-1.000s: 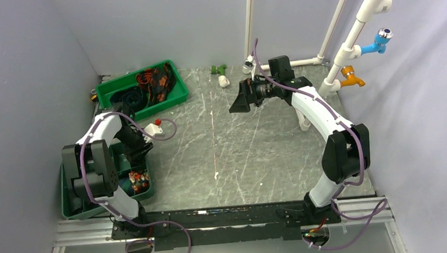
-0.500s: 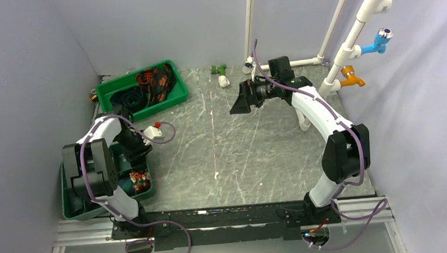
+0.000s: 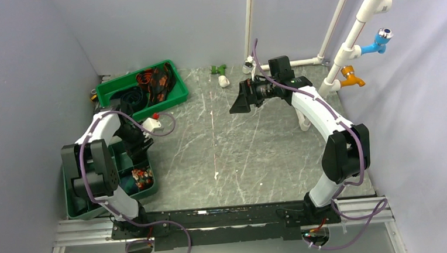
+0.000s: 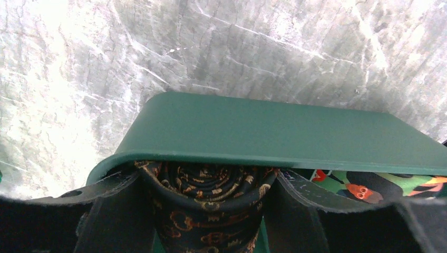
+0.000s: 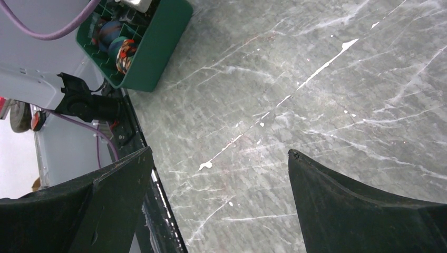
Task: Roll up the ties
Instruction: Place the tie in the storage box.
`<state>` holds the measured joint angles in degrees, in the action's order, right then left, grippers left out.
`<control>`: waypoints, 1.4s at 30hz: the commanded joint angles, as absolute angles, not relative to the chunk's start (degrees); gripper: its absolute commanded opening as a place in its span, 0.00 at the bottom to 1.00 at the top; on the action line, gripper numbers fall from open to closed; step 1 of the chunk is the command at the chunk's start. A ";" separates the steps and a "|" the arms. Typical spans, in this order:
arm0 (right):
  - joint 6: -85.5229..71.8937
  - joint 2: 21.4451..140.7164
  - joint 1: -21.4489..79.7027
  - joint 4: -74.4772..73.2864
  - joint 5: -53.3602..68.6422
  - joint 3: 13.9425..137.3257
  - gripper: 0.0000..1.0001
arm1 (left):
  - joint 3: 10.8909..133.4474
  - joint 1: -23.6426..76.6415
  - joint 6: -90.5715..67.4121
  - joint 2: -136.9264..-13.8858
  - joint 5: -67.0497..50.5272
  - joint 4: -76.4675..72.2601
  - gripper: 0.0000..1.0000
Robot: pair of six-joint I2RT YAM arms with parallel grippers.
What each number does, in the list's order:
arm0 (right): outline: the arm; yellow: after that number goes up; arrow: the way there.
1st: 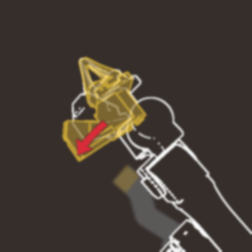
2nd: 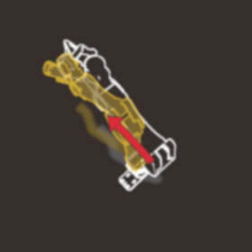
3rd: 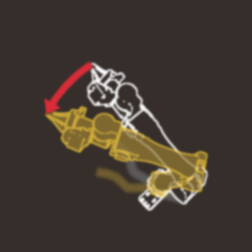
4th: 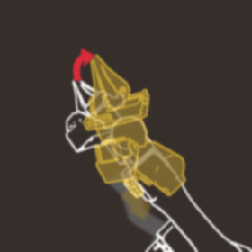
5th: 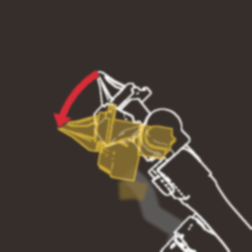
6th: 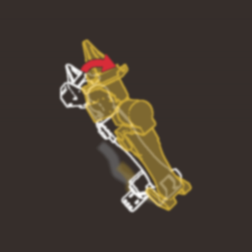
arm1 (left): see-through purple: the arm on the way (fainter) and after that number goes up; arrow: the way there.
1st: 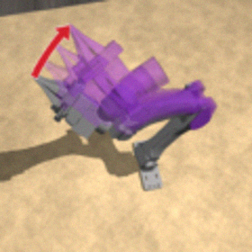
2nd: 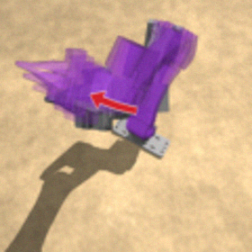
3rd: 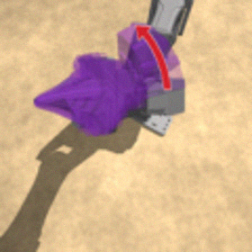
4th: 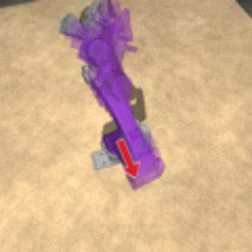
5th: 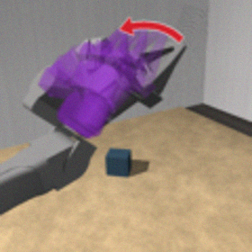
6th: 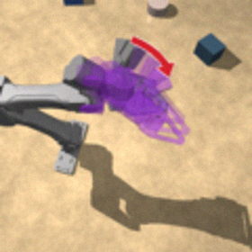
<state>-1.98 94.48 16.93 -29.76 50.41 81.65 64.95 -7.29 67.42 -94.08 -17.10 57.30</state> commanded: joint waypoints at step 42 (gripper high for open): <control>-0.75 91.58 17.23 -29.20 50.83 81.47 1.00 | 59.61 -7.47 69.44 -89.33 -17.10 55.37 0.50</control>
<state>-2.37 94.39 17.04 -29.43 50.43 81.23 61.65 -7.20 69.36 -88.97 -16.84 57.19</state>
